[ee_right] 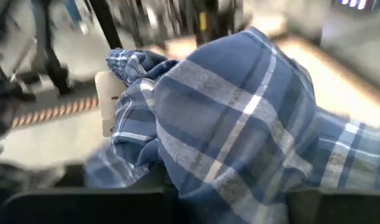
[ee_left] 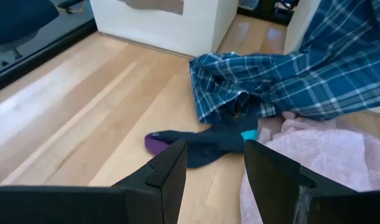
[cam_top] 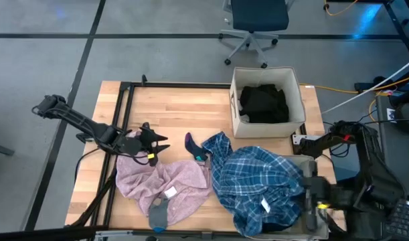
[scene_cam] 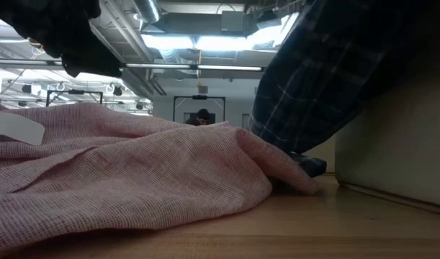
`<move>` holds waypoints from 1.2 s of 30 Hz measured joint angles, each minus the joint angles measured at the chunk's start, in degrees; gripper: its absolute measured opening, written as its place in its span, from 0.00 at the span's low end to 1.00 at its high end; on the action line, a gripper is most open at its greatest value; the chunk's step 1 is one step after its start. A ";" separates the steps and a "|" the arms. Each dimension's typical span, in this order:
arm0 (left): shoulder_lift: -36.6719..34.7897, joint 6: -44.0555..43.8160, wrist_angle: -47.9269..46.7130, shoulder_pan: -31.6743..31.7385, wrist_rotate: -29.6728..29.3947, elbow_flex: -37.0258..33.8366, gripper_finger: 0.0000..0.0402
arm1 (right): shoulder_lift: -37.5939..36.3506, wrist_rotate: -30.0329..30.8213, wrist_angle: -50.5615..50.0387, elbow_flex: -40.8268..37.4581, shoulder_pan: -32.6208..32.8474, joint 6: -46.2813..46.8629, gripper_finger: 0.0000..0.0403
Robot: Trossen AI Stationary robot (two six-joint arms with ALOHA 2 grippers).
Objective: Sort clothes
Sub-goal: Put the blue checkered polo shirt into the bottom laundry organizer
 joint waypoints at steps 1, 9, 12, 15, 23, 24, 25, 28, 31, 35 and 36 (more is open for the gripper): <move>0.59 -0.09 0.22 0.00 -0.02 0.01 0.37 | -0.15 -3.11 -0.01 -1.88 -0.74 2.68 0.18; 4.23 1.30 4.21 0.00 0.00 0.01 0.37 | -0.21 -23.52 -0.12 -19.36 -6.14 16.64 0.18; 5.12 1.69 4.93 0.00 0.00 0.01 0.37 | -0.13 -31.65 0.14 -26.24 -6.14 22.19 0.18; 5.77 1.58 4.91 0.00 0.00 0.01 0.37 | -0.13 -37.68 1.18 -33.57 -6.11 28.37 0.18; 6.24 1.36 4.87 0.00 0.00 0.01 0.37 | -0.04 -47.33 15.14 -50.36 -6.87 30.50 0.24; 6.24 1.34 4.86 0.00 0.00 0.01 0.37 | -0.04 -48.69 16.86 -51.92 -6.96 30.50 0.27; 6.24 1.34 4.82 0.00 0.00 0.01 0.37 | -0.03 -50.32 18.14 -53.13 -6.99 30.55 0.31; 6.24 1.34 4.83 0.00 0.00 0.01 0.37 | -0.04 -54.50 18.70 -54.35 -7.00 30.67 0.44; 6.24 1.34 4.88 0.00 0.00 0.01 0.37 | -0.16 -59.26 17.32 -52.87 -7.01 30.44 0.55; 6.24 1.34 4.85 0.00 0.00 0.01 0.37 | -0.73 -61.70 11.60 -46.12 -6.94 30.38 0.64; 6.24 1.34 4.83 0.00 0.00 0.01 0.37 | -0.80 -61.71 9.49 -43.60 -7.04 30.37 0.65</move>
